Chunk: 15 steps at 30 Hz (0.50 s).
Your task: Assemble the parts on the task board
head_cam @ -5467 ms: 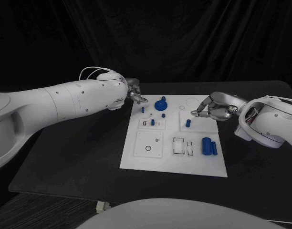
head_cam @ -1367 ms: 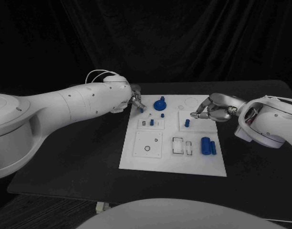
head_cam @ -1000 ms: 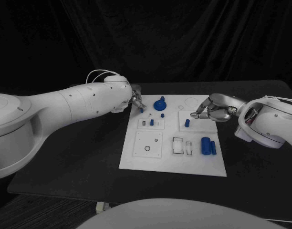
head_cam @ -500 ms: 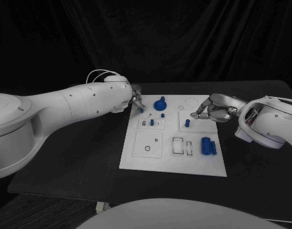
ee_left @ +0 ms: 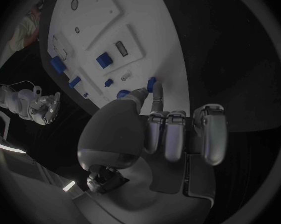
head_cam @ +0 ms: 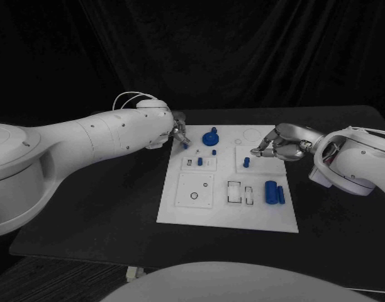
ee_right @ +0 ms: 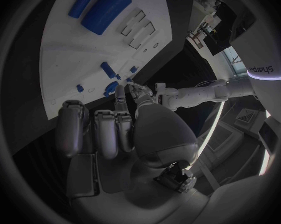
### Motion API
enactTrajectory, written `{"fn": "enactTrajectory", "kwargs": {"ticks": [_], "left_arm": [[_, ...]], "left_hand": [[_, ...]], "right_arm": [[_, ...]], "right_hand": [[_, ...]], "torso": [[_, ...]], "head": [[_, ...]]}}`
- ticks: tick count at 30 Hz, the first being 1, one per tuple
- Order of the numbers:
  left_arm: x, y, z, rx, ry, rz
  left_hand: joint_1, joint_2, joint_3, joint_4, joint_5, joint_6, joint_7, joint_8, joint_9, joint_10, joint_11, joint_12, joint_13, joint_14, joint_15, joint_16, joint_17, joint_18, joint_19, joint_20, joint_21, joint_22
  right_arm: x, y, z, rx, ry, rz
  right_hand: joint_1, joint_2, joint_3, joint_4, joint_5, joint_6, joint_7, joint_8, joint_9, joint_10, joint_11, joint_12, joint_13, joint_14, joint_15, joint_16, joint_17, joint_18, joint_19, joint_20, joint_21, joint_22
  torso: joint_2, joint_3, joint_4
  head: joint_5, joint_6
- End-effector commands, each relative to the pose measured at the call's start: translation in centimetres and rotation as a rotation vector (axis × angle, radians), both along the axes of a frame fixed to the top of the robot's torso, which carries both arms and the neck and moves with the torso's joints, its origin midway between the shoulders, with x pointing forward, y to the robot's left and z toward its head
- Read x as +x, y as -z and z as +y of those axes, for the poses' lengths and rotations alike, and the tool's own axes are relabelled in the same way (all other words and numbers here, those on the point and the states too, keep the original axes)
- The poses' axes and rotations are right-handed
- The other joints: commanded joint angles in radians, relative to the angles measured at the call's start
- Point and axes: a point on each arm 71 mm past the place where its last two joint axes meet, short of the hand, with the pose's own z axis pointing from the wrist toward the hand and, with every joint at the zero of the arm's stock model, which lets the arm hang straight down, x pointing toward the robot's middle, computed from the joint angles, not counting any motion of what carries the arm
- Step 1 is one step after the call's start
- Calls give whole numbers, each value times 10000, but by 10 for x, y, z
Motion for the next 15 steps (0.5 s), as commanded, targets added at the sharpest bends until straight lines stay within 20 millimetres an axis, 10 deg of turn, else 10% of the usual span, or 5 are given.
{"fn": "enactTrajectory", "kwargs": {"ticks": [1,15], "left_arm": [[-1,2,-2,-71,118,153],[-1,1,-3,-125,156,108]], "left_hand": [[139,-7,160,-64,116,3,-93,-41,54,952,-65,-25,2562,1057,-24,26,2635,14,97,-21,-55,2119],[388,-337,1114,-710,373,146,-133,-58,336,989,-114,23,2597,1057,-73,26,2635,-1,145,-70,8,2138]], "right_arm": [[0,2,-1,-88,82,96],[-1,2,-1,-98,105,104]], "right_hand": [[38,117,-60,14,37,69,-18,23,-6,412,-88,-48,308,770,-85,-35,1467,144,3,19,-48,1917],[37,121,-63,16,35,70,-18,22,-6,402,-88,-57,290,762,-84,-48,1440,152,-13,19,-82,1906]], "torso": [[-3,3,3],[1,3,-2]], "head": [[13,1],[2,1]]}}
